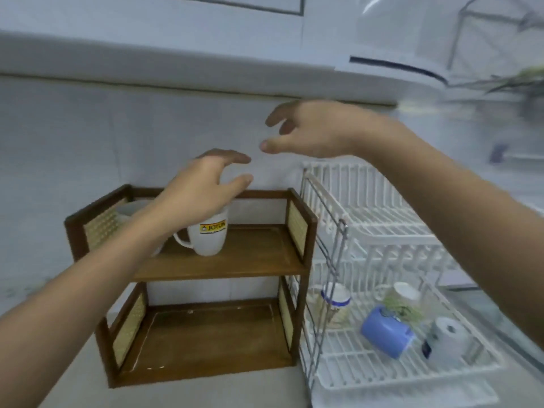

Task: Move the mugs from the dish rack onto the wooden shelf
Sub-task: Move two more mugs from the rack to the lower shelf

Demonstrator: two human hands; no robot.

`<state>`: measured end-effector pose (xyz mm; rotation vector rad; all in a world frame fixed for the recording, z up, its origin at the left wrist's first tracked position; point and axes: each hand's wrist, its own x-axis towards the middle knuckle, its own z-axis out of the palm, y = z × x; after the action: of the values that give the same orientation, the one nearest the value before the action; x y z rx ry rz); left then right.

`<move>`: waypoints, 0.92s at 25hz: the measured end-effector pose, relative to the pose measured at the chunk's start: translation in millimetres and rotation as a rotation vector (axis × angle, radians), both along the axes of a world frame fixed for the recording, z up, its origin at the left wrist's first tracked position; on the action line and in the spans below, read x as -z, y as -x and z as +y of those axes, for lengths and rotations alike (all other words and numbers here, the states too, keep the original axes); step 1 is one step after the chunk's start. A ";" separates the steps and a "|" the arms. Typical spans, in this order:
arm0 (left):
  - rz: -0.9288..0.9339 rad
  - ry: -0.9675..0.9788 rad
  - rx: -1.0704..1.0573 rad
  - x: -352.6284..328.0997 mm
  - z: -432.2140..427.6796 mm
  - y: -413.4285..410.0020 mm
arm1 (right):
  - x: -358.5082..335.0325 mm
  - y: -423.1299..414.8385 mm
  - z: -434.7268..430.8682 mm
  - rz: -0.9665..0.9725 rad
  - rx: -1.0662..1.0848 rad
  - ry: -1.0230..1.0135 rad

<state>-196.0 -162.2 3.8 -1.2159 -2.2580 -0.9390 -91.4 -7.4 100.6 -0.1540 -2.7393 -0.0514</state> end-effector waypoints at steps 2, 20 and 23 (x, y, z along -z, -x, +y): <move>-0.024 -0.087 0.120 8.6 17.7 -45.4 | 14.1 -63.8 20.0 0.132 -0.018 0.075; -0.961 0.077 0.151 219.4 234.9 -191.2 | 285.6 -213.0 262.8 -0.423 0.296 0.094; -1.132 0.049 -0.011 245.1 273.9 -192.2 | 313.8 -195.3 286.6 -0.735 0.268 -0.298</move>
<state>-3.8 111.7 -241.3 -0.7197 -3.0749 -1.9081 103.9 279.2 -213.2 -0.5004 -3.3581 -0.7157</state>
